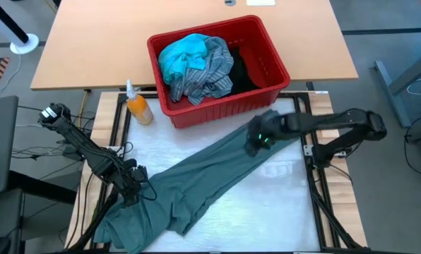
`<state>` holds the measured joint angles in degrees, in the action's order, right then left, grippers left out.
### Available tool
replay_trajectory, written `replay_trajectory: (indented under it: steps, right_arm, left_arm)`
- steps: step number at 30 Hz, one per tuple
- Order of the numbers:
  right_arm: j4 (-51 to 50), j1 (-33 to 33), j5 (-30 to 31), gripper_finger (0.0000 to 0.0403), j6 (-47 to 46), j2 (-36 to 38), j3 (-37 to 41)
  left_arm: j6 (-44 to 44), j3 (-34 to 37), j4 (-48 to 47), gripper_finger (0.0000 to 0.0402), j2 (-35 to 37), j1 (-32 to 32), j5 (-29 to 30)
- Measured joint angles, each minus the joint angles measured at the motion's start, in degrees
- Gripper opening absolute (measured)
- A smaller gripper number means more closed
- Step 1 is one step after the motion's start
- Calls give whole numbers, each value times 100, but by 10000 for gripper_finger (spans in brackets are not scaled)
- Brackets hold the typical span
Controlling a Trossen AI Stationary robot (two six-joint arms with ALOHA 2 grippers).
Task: Fold Laundry from Bin
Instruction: Fold the dark blue pants
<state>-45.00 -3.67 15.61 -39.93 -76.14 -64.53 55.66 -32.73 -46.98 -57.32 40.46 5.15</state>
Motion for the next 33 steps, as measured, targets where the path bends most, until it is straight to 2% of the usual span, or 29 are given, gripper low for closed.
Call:
replay_trajectory:
  steps: [4, 7, 15, 20, 27, 33]
  right_arm:
    - [1649, -895, 237, 184, 807, -664, 0]
    - [2495, -1323, 275, 184, 938, -1300, 0]
    - [4344, -1839, 272, 184, 183, -2783, 4]
    - [5444, -2073, 276, 184, 588, -3336, -8]
    - [5225, -2091, 110, 184, 1138, -4110, -546]
    - [4249, -2121, 551, 184, 1822, -4307, -1346]
  left_arm:
    - [-105, 0, 58, 0, 0, 1, 70]
    - [-238, 0, 148, 0, 0, -1, 85]
    - [-857, 0, 330, 0, -2, -1, 70]
    - [-1317, 0, 373, 0, 0, -1, 65]
    - [-1840, 0, 472, 0, 0, -24, -101]
    - [-1853, 0, 454, 0, -2, -49, -192]
